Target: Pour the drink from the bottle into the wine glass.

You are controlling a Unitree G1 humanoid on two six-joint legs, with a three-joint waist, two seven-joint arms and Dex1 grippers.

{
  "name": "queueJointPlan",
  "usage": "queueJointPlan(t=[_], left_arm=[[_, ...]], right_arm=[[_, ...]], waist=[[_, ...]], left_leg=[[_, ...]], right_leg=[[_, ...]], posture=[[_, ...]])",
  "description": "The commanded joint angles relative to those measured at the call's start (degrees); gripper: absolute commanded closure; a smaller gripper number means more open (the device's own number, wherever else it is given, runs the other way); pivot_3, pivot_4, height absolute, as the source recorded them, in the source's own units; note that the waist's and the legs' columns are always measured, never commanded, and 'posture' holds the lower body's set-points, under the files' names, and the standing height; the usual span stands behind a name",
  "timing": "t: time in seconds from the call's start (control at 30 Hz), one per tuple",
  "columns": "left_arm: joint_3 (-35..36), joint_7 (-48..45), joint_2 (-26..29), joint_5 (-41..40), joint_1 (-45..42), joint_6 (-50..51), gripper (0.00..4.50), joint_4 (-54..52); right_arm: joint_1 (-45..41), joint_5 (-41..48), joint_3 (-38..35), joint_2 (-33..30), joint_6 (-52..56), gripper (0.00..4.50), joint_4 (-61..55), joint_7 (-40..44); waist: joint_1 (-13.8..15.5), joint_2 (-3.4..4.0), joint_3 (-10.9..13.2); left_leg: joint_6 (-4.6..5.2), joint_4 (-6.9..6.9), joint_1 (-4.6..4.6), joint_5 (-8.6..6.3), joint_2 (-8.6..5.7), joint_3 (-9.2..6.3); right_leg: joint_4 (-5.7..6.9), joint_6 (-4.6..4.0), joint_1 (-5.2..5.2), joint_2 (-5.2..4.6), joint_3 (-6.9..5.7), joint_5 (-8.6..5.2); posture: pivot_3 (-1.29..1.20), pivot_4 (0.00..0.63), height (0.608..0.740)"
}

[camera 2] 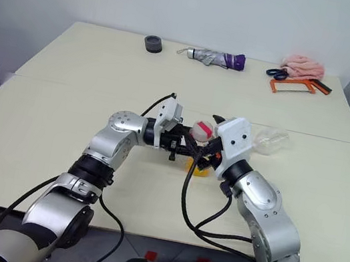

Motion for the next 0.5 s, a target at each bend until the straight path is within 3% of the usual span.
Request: queueJointPlan(t=[0.03,0.1,0.13,0.3,0.5], left_arm=[[0.6,0.0,0.1,-0.4,-1.4,-1.3,2.68,-1.1],[0.6,0.0,0.1,-0.3,-1.4,-1.4,2.68,-1.1],[0.6,0.0,0.2,-0.3,-1.4,-1.4,2.68,-1.1],[0.5,-0.4,0.4,-0.5,-1.2,-1.3,2.68,-1.5],[-0.5,-4.2,1.1,-1.3,-1.1,-0.9,2.69,-4.0]], right_arm=[[-0.2,-0.1,-0.2,0.2,-0.2,1.8,-1.3,0.4],[-0.2,-0.1,-0.1,0.3,-0.3,2.54,-1.2,0.6],[-0.2,0.1,-0.1,0.3,-0.5,2.64,-1.2,0.9],[-0.5,3.2,0.8,-1.6,-2.8,2.64,-0.2,7.9],[-9.4,10.7,-0.2,-12.7,-7.5,2.64,13.0,35.0]], waist=[[0.0,0.0,0.0],[0.0,0.0,0.0],[0.0,0.0,0.0],[0.0,0.0,0.0],[-0.1,0.01,0.0]], left_leg=[[0.01,0.0,0.0,0.0,0.0,0.0],[0.01,0.0,0.0,0.0,0.0,0.0],[0.01,0.01,0.0,0.0,0.0,0.0],[0.01,0.02,0.0,-0.01,-0.01,0.0],[0.2,0.1,0.01,-0.11,-0.06,0.06]], right_leg=[[0.0,0.0,0.0,0.0,0.0,0.0],[0.0,0.0,0.0,0.0,0.0,0.0],[0.0,0.0,0.0,0.0,0.0,0.0],[0.01,0.0,0.0,0.0,0.0,0.0],[0.02,0.0,0.01,0.04,0.0,0.0]], posture=[[0.0,0.15,0.74],[0.0,0.15,0.74],[0.0,0.15,0.74],[0.0,0.15,0.74],[0.0,0.15,0.74]])
